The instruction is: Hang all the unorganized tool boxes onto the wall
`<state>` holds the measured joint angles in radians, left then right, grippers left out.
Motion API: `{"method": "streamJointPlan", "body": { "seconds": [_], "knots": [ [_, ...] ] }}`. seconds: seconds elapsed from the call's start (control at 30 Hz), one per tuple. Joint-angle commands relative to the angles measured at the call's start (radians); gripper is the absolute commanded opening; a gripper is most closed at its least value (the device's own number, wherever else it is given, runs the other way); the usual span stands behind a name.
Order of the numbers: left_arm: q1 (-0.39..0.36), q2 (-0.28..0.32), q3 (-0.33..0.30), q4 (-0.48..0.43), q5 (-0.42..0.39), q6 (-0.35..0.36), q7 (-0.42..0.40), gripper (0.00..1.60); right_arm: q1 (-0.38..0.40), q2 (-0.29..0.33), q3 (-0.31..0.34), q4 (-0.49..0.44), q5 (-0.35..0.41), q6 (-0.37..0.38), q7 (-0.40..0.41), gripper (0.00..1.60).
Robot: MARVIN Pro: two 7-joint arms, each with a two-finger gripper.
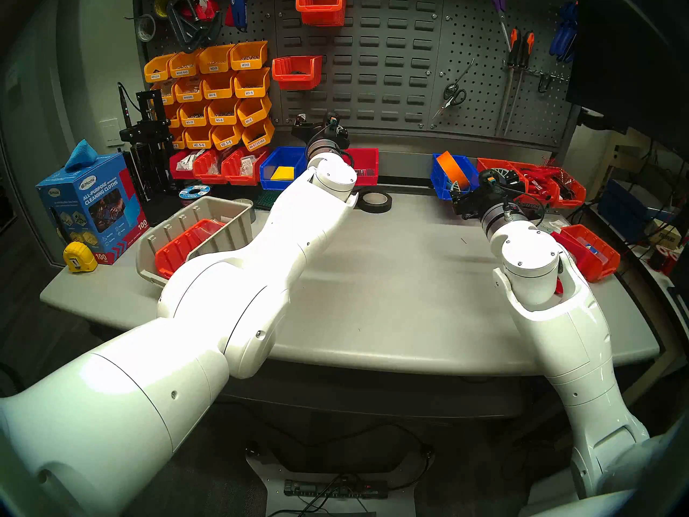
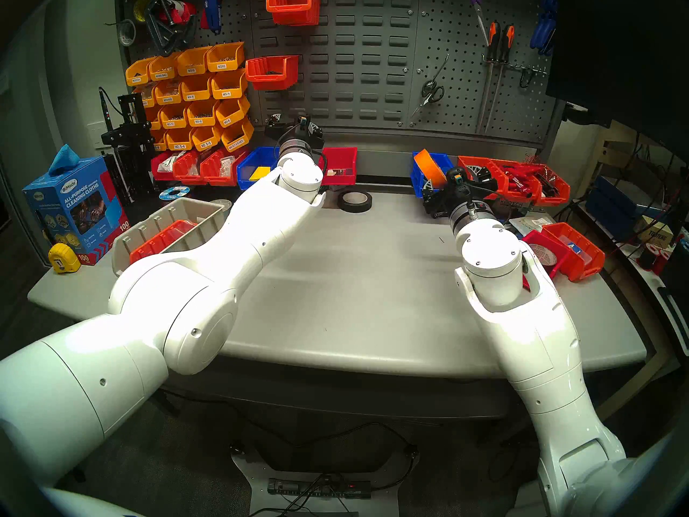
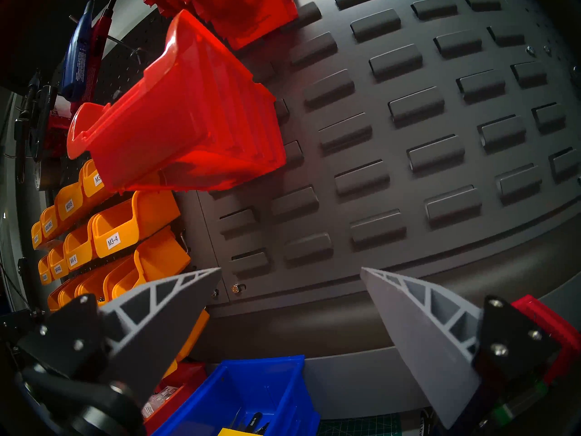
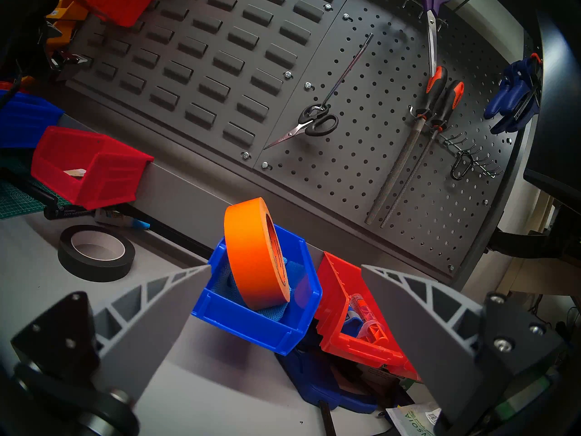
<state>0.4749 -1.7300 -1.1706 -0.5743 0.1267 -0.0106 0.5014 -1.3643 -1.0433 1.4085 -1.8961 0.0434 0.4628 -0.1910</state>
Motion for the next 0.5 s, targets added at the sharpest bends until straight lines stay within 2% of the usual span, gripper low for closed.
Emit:
{"method": "streamJointPlan", "body": {
  "seconds": [0.0, 0.47],
  "knots": [
    [0.007, 0.021, 0.006, -0.054, 0.006, -0.015, -0.013, 1.6, 0.007, -0.001, 0.0, -0.012, -0.002, -0.003, -0.001, 1.6],
    [0.048, 0.061, 0.027, -0.134, 0.013, -0.031, -0.053, 1.6, 0.028, -0.008, 0.004, -0.031, 0.002, -0.006, -0.003, 1.6]
  ]
}}
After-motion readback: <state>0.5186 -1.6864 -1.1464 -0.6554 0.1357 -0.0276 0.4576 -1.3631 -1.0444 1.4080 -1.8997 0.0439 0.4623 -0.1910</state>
